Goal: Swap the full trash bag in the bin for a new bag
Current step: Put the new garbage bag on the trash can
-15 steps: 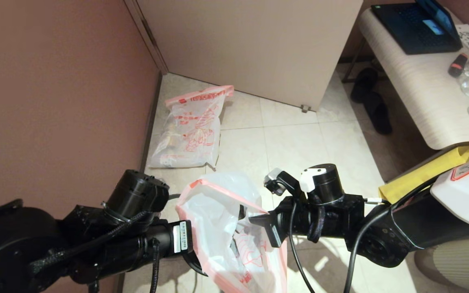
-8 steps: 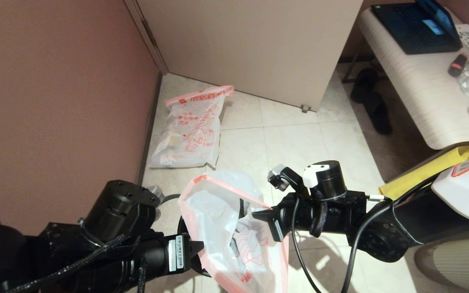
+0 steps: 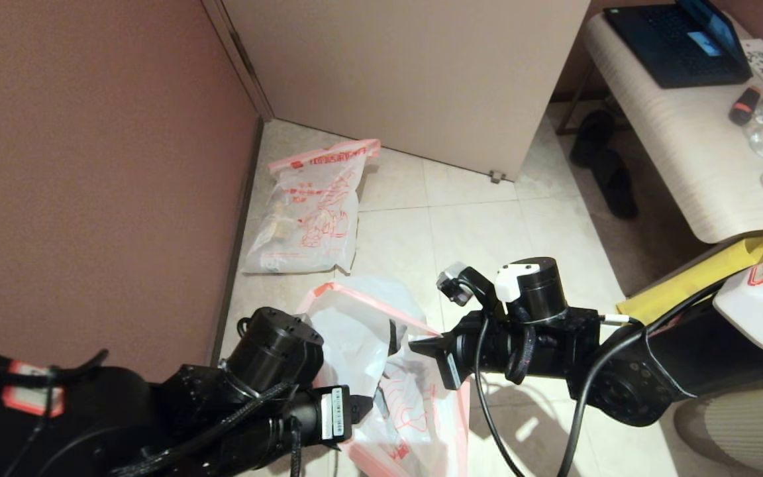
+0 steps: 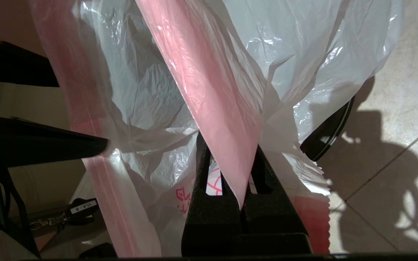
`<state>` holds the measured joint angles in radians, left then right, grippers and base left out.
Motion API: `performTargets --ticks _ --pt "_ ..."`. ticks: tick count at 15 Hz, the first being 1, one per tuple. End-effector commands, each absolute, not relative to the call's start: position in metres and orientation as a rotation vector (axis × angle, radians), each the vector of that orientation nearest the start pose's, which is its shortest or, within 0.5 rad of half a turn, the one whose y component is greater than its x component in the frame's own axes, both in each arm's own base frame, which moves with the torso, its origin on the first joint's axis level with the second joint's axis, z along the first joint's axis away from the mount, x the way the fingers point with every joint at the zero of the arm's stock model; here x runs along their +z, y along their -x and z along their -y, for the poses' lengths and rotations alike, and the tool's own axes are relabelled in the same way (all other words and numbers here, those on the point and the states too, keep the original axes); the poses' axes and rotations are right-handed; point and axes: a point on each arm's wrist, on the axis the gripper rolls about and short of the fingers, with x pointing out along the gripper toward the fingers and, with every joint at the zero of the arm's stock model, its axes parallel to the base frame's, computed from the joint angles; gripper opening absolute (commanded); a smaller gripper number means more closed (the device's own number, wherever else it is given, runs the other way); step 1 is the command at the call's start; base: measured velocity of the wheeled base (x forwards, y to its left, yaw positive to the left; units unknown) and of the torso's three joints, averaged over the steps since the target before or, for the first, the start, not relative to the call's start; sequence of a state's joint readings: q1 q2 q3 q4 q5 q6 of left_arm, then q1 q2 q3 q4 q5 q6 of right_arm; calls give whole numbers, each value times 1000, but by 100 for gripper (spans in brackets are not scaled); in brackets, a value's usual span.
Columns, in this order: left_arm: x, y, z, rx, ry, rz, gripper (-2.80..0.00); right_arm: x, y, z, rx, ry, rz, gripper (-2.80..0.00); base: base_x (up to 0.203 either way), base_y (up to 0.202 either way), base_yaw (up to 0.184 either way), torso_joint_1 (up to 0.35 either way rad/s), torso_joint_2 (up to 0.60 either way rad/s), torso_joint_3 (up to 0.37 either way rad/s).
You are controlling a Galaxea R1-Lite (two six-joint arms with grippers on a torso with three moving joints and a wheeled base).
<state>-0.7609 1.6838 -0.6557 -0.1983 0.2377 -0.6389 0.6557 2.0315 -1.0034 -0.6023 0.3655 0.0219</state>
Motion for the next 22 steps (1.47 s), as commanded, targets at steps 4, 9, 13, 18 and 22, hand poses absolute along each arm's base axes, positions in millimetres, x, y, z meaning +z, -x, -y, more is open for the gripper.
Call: performTargets --ticks 4,9,13,18,22 --pt "68 -211 191 -250 136 -917 0 127 -299 -233 984 -12 -436 -280 0 0 0 0 0 0" --pt "42 -197 178 -249 90 -1045 0 129 -308 -239 967 -133 -393 -280 0 0 0 0 0 0" --pt "36 -209 167 -206 153 -1000 0 122 -310 -240 963 -132 -413 -280 0 0 0 0 0 0" --pt "25 -217 168 -187 169 -900 -280 124 -308 -239 964 -132 -411 -280 0 0 0 0 0 0" --pt "27 -220 172 -207 151 -716 -280 122 -307 -239 963 -131 -418 -280 0 0 0 0 0 0"
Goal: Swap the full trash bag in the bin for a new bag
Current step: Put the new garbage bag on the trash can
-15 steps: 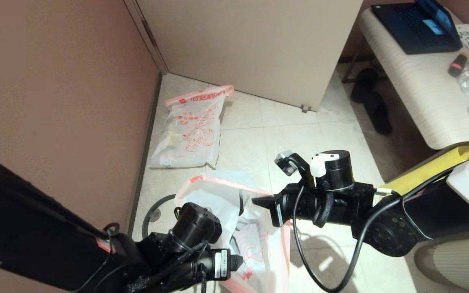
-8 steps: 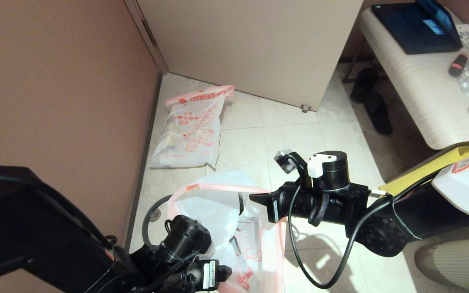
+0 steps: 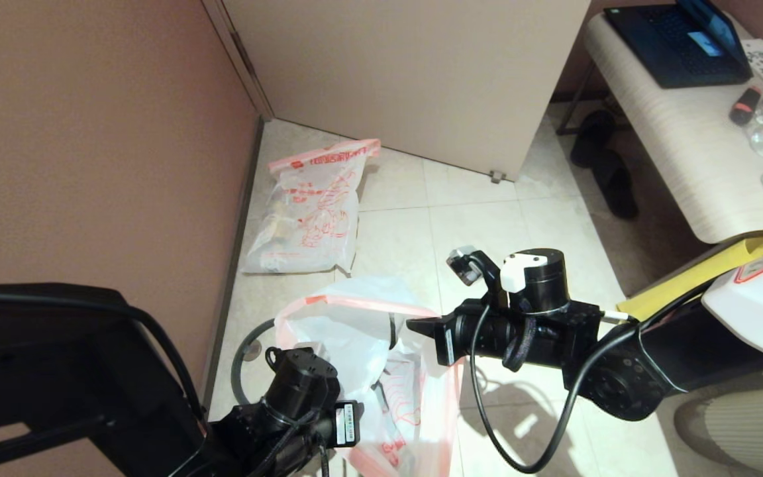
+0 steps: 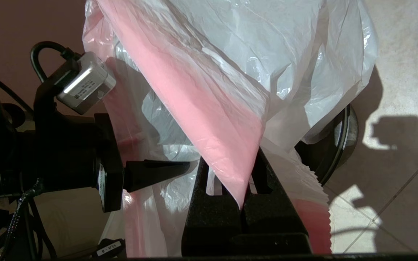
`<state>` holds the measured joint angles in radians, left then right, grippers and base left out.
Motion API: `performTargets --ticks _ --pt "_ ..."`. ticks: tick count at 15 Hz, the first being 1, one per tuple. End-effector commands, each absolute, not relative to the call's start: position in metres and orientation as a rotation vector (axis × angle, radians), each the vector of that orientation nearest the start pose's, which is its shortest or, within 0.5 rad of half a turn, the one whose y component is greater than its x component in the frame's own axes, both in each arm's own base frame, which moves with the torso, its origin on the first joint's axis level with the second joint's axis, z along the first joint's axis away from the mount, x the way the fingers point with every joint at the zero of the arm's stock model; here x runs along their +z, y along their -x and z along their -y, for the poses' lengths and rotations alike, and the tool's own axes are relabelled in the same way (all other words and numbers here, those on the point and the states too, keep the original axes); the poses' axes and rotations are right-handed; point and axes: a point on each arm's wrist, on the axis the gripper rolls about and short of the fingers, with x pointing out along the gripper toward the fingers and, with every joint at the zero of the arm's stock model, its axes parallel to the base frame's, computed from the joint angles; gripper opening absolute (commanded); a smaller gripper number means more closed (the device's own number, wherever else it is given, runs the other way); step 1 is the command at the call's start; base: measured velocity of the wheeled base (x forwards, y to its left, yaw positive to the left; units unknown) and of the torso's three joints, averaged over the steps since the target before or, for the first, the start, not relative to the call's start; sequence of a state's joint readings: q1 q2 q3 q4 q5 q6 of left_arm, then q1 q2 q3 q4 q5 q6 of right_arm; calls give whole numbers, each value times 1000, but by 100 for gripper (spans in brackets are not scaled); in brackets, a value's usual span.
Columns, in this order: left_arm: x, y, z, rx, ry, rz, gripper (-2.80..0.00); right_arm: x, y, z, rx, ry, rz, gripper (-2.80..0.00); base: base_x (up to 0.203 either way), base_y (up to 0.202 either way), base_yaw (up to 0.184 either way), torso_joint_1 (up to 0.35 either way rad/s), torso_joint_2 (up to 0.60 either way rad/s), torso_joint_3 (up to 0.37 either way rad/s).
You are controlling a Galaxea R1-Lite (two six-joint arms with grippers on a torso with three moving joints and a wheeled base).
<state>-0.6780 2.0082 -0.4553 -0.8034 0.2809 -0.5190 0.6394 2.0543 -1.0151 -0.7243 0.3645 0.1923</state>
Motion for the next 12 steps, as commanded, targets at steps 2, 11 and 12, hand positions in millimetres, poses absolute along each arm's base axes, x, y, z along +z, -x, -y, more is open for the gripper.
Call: performTargets --ticks 2,11,12 --pt "27 -219 172 -216 158 -708 -280 118 -305 -237 960 -128 -435 -280 0 0 0 0 0 0" --pt "26 -222 172 -228 187 -665 -280 127 -274 -224 923 -56 -499 0 0 0 0 0 0 0" --pt "26 -222 172 -229 188 -662 -280 133 -264 -219 924 -44 -538 0 0 0 0 0 0 0"
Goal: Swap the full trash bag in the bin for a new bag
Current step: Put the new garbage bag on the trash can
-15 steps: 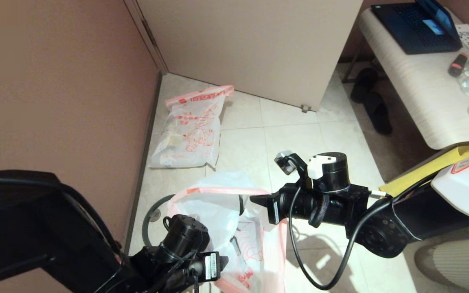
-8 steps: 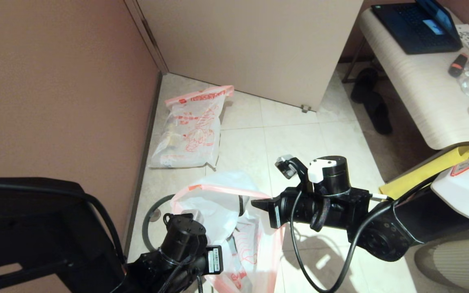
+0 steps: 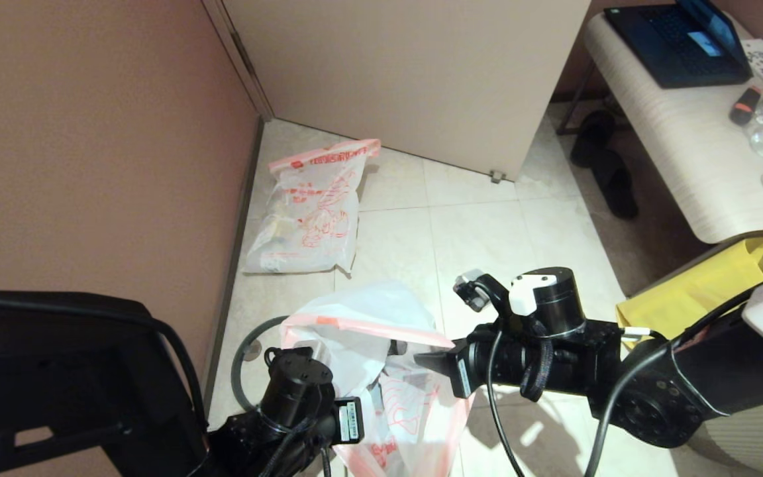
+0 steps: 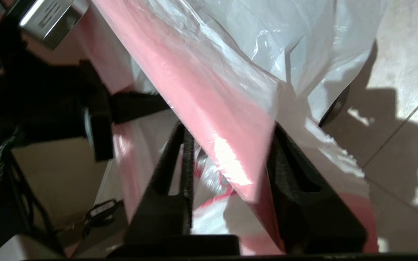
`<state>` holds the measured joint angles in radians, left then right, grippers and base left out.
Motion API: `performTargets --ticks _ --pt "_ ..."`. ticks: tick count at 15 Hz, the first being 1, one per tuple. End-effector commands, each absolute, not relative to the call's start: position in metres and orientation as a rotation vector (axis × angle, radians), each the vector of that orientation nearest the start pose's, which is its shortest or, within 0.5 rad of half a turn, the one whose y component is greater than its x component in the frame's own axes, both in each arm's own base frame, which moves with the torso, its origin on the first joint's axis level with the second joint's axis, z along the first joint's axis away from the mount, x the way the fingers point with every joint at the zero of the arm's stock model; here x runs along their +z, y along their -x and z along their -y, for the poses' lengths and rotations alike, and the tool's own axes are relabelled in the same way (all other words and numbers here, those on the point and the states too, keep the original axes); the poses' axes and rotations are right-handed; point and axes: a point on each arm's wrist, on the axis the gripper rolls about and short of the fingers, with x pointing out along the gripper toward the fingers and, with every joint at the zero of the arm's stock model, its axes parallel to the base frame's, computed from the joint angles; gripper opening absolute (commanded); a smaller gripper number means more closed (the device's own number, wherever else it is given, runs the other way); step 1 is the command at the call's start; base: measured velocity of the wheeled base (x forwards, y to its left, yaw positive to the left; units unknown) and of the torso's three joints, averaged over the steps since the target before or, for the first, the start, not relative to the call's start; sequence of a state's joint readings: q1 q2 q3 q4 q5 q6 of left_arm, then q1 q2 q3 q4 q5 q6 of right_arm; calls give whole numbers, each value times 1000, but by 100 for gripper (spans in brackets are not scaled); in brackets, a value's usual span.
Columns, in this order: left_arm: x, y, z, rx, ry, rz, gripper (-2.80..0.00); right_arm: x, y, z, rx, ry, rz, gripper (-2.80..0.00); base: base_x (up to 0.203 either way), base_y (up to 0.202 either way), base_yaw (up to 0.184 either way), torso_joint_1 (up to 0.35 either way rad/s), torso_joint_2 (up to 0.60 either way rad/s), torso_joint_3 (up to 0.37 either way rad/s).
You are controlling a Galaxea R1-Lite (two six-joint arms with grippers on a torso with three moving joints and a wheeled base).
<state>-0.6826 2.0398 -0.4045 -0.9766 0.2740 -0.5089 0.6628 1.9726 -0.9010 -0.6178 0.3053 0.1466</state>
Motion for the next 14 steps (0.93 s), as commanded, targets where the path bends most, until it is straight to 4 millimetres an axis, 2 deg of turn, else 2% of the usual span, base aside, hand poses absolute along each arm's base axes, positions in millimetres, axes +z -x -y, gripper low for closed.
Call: performTargets --ticks 1,4,8,12,14 --pt "27 -222 172 -232 195 -653 -280 137 -256 -214 916 -29 -587 0 0 0 0 0 0 0" --pt "30 -223 170 -231 208 -630 -280 141 -236 -201 861 20 -708 0 0 0 0 0 0 0" --pt "31 -227 166 -212 217 -619 -280 127 -213 -192 822 75 -937 0 0 0 0 0 0 0" --pt "33 -229 162 -204 223 -612 -280 103 -209 -193 809 83 -1011 0 0 0 0 0 0 0" --pt "33 -228 162 -202 222 -613 -280 97 -220 -203 828 23 -915 0 0 0 0 0 0 0"
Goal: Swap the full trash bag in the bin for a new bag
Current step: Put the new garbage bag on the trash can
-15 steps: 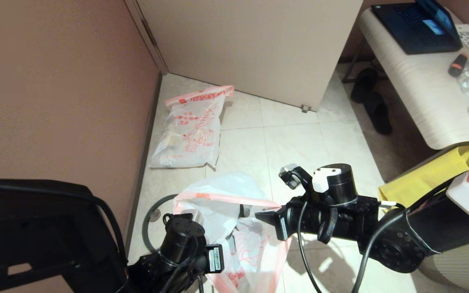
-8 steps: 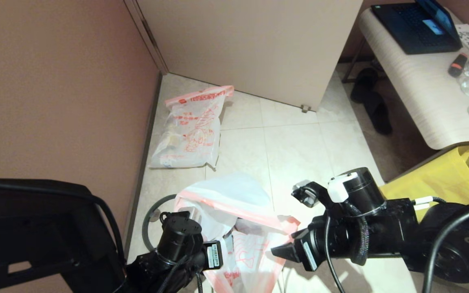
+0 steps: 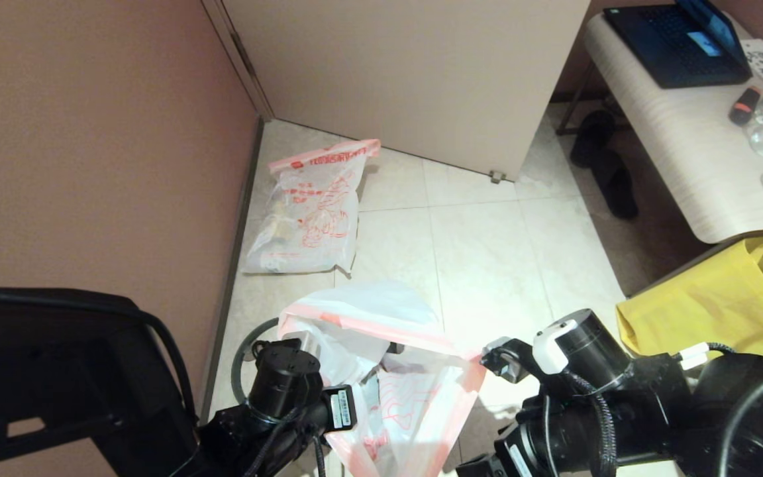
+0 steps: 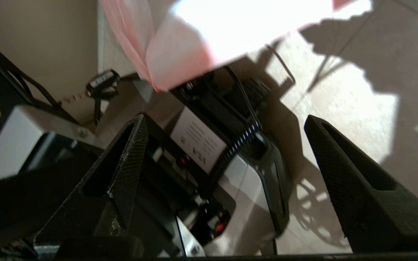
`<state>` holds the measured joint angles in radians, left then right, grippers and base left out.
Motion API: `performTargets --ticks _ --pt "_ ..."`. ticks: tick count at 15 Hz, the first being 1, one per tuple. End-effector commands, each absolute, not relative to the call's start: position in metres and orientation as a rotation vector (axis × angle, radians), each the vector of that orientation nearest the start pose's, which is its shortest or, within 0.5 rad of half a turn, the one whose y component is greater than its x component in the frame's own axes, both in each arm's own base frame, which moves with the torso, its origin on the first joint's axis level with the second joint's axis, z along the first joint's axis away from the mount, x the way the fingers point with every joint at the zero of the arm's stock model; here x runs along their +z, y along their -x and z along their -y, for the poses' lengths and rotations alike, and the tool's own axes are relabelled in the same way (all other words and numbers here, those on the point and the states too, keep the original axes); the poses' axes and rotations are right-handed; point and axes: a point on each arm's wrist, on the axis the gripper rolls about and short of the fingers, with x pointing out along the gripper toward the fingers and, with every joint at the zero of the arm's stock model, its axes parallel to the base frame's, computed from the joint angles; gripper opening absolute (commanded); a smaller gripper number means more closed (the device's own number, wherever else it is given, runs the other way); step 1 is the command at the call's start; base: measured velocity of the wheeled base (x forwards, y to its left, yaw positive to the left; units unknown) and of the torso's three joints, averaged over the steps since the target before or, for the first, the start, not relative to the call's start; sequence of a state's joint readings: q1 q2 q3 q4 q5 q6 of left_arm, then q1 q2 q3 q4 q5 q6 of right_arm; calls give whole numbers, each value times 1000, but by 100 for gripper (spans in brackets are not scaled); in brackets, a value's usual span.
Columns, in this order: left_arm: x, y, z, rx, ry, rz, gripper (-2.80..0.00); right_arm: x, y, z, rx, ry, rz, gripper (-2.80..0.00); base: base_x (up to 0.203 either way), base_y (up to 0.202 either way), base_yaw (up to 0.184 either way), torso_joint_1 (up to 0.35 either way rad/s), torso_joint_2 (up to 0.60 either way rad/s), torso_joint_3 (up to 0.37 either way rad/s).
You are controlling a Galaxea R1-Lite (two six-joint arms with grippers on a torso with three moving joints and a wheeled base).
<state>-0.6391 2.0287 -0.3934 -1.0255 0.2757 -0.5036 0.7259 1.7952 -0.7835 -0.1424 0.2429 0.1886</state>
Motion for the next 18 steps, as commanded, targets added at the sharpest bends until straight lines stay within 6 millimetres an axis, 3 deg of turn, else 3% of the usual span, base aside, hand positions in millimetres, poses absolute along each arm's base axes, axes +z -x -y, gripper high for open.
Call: performTargets --ticks 1,4,7,10,11,18 --pt "33 -228 161 -202 221 -613 -280 91 -223 -209 838 0 -896 0 0 0 0 0 0 0" --pt "34 -228 161 -203 222 -610 -280 72 -220 -226 872 12 -921 0 0 0 0 0 0 0" --pt "34 -227 160 -203 221 -614 -280 55 -230 -238 884 -4 -883 0 0 0 0 0 0 0" --pt "34 -226 160 -204 221 -612 -280 54 -233 -241 873 -49 -878 0 0 0 0 0 0 0" --pt "34 -226 160 -203 219 -615 -280 53 -234 -243 882 -53 -861 -280 0 0 0 0 0 0" --pt "30 -227 143 -146 213 -634 -280 19 -243 -243 836 -26 -937 -280 0 0 0 0 0 0"
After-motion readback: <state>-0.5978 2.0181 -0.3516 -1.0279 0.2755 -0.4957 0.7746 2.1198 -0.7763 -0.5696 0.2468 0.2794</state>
